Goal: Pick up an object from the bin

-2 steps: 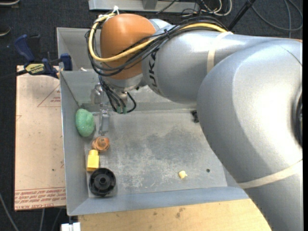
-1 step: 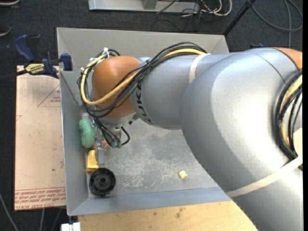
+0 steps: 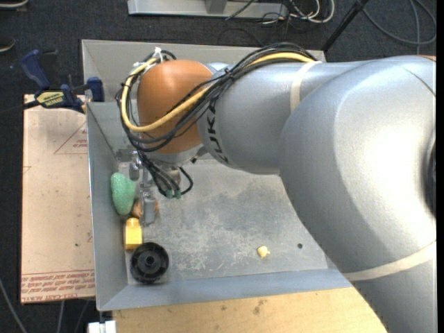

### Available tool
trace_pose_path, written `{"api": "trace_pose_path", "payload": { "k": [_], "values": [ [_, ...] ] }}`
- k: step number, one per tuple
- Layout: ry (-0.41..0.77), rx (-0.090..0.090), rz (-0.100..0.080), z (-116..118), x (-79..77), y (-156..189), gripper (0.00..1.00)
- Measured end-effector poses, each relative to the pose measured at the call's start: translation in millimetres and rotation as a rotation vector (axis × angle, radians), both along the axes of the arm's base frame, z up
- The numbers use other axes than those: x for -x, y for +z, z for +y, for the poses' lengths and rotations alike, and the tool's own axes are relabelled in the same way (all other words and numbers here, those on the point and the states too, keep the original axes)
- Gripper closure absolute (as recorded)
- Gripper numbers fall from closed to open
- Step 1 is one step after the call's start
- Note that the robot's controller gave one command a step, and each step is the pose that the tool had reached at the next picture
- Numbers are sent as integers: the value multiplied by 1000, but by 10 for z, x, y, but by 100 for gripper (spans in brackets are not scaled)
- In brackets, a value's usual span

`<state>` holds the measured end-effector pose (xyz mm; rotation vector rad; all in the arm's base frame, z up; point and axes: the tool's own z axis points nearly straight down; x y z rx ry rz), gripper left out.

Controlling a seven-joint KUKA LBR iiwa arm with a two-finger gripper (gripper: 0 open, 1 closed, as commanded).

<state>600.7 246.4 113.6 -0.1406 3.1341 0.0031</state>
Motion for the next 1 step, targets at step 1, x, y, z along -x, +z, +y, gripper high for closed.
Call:
{"api": "trace_pose_path", "payload": {
  "k": [1],
  "values": [
    [-32,2,11,26,65,-420,0]
  ]
}}
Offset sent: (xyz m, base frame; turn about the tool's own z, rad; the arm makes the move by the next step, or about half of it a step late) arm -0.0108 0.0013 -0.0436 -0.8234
